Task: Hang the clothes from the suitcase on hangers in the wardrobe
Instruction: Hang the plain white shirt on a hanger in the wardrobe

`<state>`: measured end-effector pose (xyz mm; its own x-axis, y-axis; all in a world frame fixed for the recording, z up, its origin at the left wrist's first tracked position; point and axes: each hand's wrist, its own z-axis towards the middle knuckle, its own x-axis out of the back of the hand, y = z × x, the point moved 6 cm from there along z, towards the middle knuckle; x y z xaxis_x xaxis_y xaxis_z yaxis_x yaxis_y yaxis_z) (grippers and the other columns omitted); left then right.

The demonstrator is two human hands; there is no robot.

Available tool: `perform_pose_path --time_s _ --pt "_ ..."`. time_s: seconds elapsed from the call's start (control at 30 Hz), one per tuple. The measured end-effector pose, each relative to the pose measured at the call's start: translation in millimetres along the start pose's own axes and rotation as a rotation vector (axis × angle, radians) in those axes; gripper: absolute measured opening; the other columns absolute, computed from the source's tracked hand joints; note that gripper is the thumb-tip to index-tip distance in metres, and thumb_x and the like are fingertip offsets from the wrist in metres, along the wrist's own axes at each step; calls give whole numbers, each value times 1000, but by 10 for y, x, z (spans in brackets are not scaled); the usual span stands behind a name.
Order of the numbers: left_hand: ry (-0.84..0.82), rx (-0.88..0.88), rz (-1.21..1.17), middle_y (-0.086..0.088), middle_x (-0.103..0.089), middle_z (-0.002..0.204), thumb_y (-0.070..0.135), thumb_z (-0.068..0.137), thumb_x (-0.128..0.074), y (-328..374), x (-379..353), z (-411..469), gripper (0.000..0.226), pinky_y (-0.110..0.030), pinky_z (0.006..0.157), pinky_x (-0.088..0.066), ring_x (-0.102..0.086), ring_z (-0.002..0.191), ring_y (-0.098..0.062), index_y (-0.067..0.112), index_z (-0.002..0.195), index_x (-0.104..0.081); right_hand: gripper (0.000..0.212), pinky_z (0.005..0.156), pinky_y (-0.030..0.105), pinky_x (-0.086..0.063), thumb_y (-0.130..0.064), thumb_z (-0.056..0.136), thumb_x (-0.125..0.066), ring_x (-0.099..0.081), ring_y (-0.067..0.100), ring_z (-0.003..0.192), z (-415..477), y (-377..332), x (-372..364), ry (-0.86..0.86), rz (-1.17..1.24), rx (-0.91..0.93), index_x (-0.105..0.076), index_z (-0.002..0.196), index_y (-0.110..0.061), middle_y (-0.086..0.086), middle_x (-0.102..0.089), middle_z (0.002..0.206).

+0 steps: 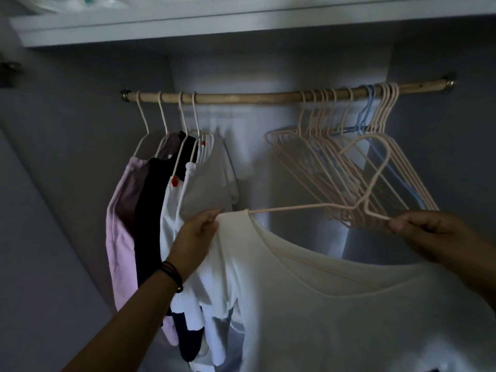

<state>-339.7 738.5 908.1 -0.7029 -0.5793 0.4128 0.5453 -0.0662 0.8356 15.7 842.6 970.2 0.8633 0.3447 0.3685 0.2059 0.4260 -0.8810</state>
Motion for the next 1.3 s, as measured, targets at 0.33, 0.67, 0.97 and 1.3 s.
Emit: perform_pose_path --time_s 0.33,0.67,0.97,1.3 --pt "-347 -129 -203 -6 -71 103 32 95 -49 972 -1000 -278 32 -16 86 -45 -62 96 -6 9 100 -71 24 35 13 -20 -3 95 -40 -27 7 36 -26 152 -846 -127 507 -373 -61 89 6 1 -38 46" --pt "-375 235 -721 -6 -63 61 21 89 -58 1026 -1149 -139 20 -21 67 -51 -62 60 -17 9 77 -69 36 53 22 -48 -18 97 -47 -54 20 55 162 -141 -1145 -54 397 -120 -66 68 -9 17 -59 65" --pt "-218 356 -796 5 -66 64 15 96 -51 977 -954 342 17 -15 55 -49 -62 68 -11 12 86 -64 30 59 20 -37 -41 84 -64 -49 7 60 -143 -22 -1025 -99 25 -17 -62 74 -12 -3 -54 64" --pt "-159 148 -563 -5 -68 89 19 96 -51 1209 -803 495 24 -28 81 -50 -61 85 -17 17 77 -66 41 57 28 -34 -27 89 -61 -42 18 55 482 -290 -1201 35 204 57 -51 66 4 10 -44 59"
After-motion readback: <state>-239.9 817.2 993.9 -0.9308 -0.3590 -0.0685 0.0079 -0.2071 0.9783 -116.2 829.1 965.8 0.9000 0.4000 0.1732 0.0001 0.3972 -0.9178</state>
